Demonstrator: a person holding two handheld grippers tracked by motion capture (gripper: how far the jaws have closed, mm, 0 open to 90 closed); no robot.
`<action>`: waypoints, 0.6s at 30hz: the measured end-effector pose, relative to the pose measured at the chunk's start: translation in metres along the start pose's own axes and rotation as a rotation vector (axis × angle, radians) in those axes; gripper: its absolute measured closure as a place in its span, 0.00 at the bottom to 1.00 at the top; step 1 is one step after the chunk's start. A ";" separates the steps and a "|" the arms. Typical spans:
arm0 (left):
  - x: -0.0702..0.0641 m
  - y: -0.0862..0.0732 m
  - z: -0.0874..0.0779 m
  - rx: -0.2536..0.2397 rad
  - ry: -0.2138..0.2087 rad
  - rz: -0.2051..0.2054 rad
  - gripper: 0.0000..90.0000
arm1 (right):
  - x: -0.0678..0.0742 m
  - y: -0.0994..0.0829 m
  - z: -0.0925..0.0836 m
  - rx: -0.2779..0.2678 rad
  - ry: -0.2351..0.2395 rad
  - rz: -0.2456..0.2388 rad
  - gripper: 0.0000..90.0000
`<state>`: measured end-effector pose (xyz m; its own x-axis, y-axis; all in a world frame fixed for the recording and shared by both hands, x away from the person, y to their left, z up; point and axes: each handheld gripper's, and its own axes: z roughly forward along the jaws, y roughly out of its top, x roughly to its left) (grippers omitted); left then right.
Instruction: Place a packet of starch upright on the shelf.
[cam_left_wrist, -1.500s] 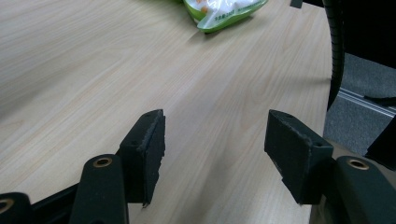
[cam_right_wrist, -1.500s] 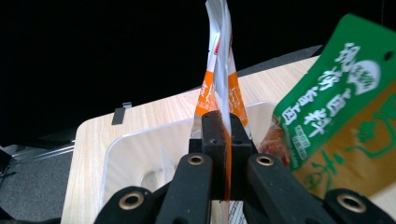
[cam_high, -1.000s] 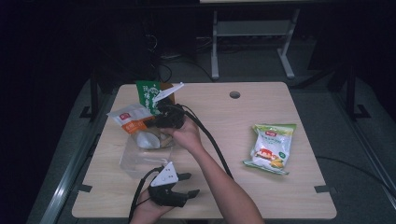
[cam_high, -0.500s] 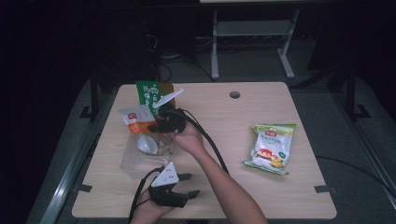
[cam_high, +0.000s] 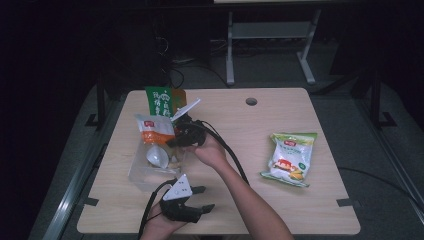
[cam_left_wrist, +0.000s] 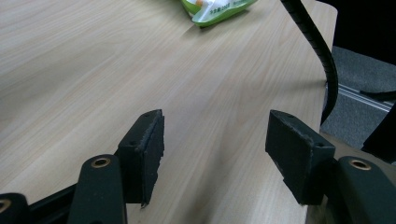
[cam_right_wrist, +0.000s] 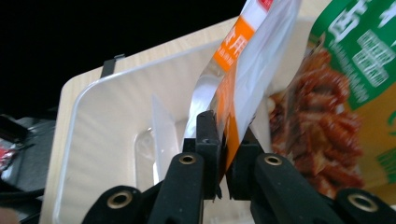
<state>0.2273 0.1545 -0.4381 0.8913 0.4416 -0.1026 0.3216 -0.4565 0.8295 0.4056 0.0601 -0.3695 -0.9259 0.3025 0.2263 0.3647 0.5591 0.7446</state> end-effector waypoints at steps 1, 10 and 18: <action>0.000 0.000 0.000 0.001 0.000 0.001 0.41 | -0.001 -0.001 0.001 0.008 0.002 -0.001 0.94; 0.000 0.000 0.001 0.005 0.000 0.008 0.41 | -0.003 -0.010 0.005 0.043 0.007 -0.017 0.99; 0.000 0.000 0.001 0.005 -0.003 0.006 0.41 | -0.003 -0.011 0.006 0.050 0.030 -0.002 0.88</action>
<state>0.2274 0.1537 -0.4386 0.8943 0.4364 -0.0989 0.3174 -0.4629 0.8276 0.4046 0.0577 -0.3825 -0.9287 0.2791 0.2442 0.3670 0.5980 0.7125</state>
